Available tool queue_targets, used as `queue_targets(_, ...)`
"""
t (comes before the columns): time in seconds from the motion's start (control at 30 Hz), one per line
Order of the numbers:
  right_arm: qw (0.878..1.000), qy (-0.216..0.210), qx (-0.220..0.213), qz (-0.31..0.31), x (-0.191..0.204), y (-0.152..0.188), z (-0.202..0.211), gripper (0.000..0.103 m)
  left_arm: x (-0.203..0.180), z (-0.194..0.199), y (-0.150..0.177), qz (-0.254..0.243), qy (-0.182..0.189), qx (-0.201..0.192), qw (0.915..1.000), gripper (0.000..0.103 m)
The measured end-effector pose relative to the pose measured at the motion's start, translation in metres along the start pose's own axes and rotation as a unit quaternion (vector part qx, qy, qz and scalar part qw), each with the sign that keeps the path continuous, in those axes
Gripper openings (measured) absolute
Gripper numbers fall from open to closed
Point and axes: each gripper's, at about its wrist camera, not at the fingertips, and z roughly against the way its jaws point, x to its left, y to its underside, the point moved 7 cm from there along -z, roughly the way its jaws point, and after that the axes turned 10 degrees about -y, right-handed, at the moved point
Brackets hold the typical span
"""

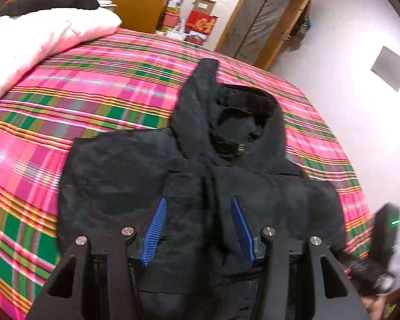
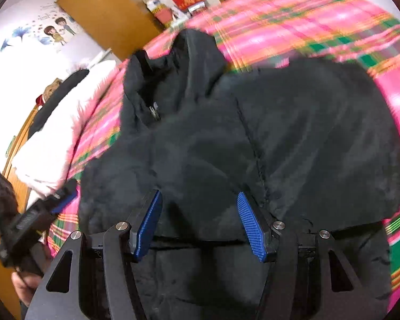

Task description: Fold large clothes

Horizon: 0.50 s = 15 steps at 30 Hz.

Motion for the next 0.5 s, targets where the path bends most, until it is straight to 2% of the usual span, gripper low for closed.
queue_targets(0.13,0.999,-0.006,0.026,0.025,0.007,0.014,-0.014,0.059,-0.021,0.0,0.0,-0.009,0.032,-0.006,0.9994,0.052)
queue_targets(0.23,0.999,-0.018,0.023,0.026,0.011,0.011,0.0,0.059,-0.037,-0.003,0.005,-0.026,0.05,-0.002,0.9984,0.052)
queue_targets(0.3,0.999,-0.018,-0.004,0.038,0.014,0.004,0.023,0.059,-0.047,-0.008,0.011,-0.045,0.051,0.007,0.9977,0.052)
queue_targets(0.4,0.996,0.01,-0.061,0.062,0.008,-0.011,0.064,0.057,-0.052,-0.018,0.02,-0.068,0.034,0.026,0.9967,0.052)
queue_targets(0.5,0.993,0.067,-0.09,0.042,-0.029,-0.024,0.088,0.041,-0.05,-0.033,0.029,-0.088,0.001,0.048,0.9949,0.044)
